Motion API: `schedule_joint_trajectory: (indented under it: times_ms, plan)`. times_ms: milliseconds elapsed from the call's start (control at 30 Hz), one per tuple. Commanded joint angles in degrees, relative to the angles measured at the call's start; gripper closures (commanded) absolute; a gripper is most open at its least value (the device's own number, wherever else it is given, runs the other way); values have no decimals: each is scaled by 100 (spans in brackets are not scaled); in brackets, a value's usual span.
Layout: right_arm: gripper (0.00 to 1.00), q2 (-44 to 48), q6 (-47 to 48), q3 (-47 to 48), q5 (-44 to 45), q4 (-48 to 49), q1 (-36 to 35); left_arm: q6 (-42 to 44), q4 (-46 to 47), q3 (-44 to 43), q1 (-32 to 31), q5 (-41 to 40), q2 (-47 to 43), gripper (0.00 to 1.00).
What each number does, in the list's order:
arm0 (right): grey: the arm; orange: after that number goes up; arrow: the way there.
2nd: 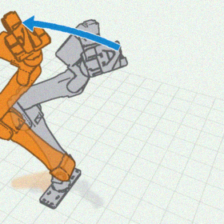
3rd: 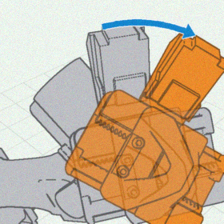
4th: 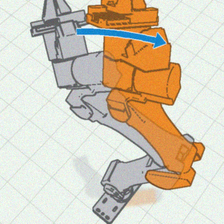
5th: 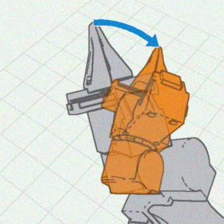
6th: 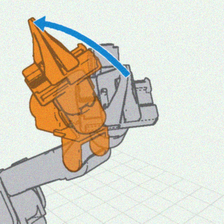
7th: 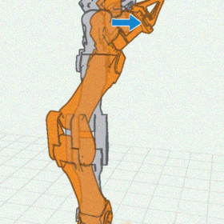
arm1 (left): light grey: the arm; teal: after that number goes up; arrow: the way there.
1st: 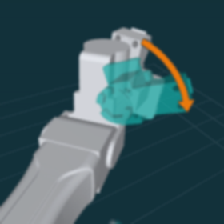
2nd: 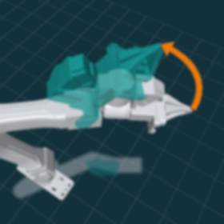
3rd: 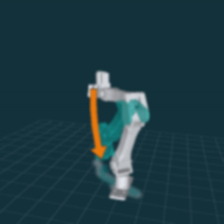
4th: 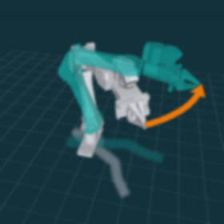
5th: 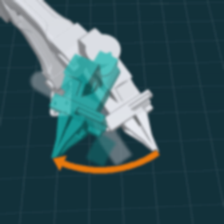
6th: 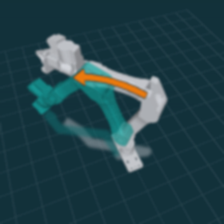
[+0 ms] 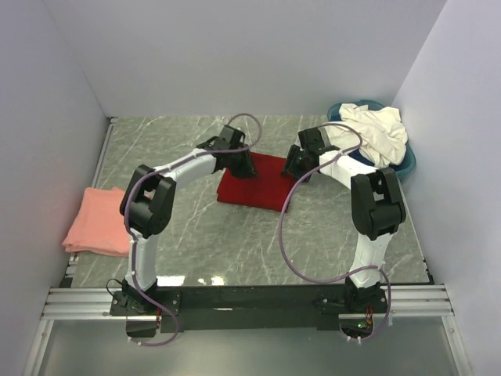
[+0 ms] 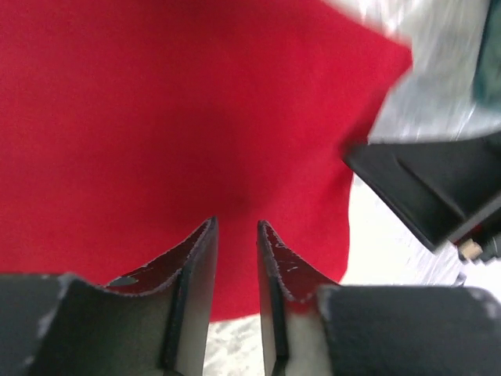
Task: Fold and stack the t-shirts
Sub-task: Fold the tshirt
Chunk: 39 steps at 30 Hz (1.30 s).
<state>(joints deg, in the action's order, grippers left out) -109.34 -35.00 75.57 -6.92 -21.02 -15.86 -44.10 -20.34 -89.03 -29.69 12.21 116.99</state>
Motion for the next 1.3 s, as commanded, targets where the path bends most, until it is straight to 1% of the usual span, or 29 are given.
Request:
schedule_joint_trajectory:
  times_ms: [0,167,233,333,400,433,467,533,567,633,700,733,800,867,967,1000,1033,1067,1100,1133,1200,1233,1267]
  plan:
    - [40,-52,55,-139,410,115,-5,41,118,53,-238,-175,113,69]
    - [40,-96,99,-288,656,133,-14,59,267,88,-660,-60,316,71]
    - [40,-122,108,-367,630,194,-23,50,276,97,-809,-87,420,71]
    - [44,-254,90,-324,481,273,-23,-72,425,202,-933,36,535,71]
    - [55,-342,81,-219,341,291,-40,-169,583,255,-1012,141,588,71]
    - [62,-438,90,-166,305,282,-58,-204,627,281,-1090,202,640,71]
    - [79,-483,82,-122,279,282,-75,-274,680,307,-1126,247,650,71]
    - [94,-614,90,71,209,247,-154,-397,925,421,-1196,413,624,71]
    - [100,-667,151,159,156,256,-189,-555,1031,483,-1197,475,597,70]
    - [100,-903,239,554,25,116,-329,-740,1285,667,-1214,511,449,69]
    - [100,-1027,380,922,-72,2,-435,-916,1296,799,-1206,371,308,68]
    - [100,-1150,424,1038,-221,-34,-471,-960,1287,843,-1206,266,98,67]
    - [100,-1212,573,1231,-441,-26,-550,-1031,1138,984,-1179,-94,-166,62]
    - [100,-1309,678,1337,-591,-86,-550,-1118,937,1151,-1074,-506,-632,58]
    - [100,-1380,758,1504,-635,-183,-550,-1337,716,1721,-758,-833,-1396,55]
    - [100,-1397,758,1531,-627,-218,-550,-1399,715,2167,-662,-982,-1616,54]
    - [100,-1432,758,1548,-644,-219,-541,-1461,724,2406,-452,-1044,-2062,53]
    - [100,-1458,784,1566,-679,-236,-541,-1557,750,2661,-345,-1088,-2284,53]
    - [100,-1493,802,1636,-766,-254,-550,-1584,785,3142,-257,-1124,-2486,52]
    - [100,-1563,802,1662,-785,-280,-550,-1593,821,3364,-91,-1133,-2862,52]
    - [100,-1634,811,1742,-898,-280,-541,-1637,925,3943,24,-1115,-3163,50]
    - [100,-1695,794,1759,-916,-289,-550,-1655,952,4112,103,-1115,-3391,50]
    - [100,-1722,776,1785,-943,-306,-550,-1672,1005,4270,139,-1098,-3480,47]
